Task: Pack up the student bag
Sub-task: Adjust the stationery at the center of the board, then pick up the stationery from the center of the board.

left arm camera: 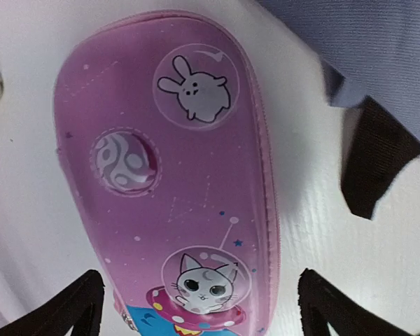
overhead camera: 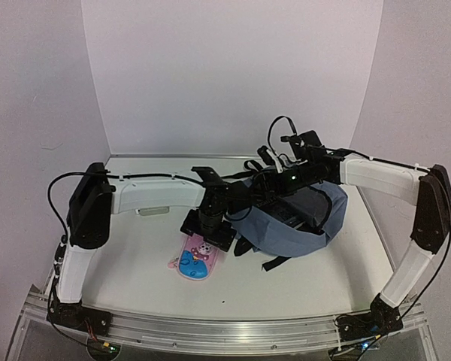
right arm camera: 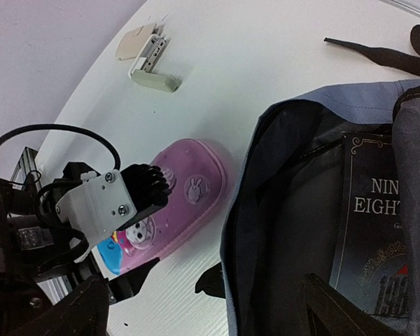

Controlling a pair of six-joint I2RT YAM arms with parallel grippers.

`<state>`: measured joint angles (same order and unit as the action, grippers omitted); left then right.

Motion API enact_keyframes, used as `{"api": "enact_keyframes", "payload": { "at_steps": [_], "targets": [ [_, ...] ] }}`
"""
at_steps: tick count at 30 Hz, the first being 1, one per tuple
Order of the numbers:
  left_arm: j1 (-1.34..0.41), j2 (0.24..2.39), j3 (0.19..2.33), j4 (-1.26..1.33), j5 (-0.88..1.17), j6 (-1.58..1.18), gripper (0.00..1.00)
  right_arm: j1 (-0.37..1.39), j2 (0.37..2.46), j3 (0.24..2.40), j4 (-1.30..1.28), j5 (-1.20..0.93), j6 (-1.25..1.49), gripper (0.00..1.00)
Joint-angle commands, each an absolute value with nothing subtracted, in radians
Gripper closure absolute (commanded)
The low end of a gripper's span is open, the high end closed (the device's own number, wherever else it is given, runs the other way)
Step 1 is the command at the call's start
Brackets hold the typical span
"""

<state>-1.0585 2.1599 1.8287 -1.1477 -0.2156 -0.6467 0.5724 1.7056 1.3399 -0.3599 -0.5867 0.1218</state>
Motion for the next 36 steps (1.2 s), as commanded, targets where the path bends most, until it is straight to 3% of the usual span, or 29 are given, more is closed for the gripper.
{"api": "enact_keyframes", "payload": {
  "at_steps": [1,12,25,36],
  "targets": [
    [-1.008,1.896,1.683,-0.901,-0.021,-0.698,0.0,0.588,1.659,1.338,-0.348,-0.66,0.153,0.06],
    [-0.775,1.55,1.065,-0.425,0.235,-0.866,0.03,0.807,1.741,1.286,-0.327,-0.651,0.138,0.13],
    [-0.716,1.682,0.962,-0.188,0.414,-0.838,0.09,0.857,1.987,1.307,-0.272,-0.62,0.084,0.2],
    [-0.708,1.751,0.906,-0.052,0.512,-0.84,0.3,0.857,2.121,1.396,-0.268,-0.561,0.029,0.36]
  ]
}}
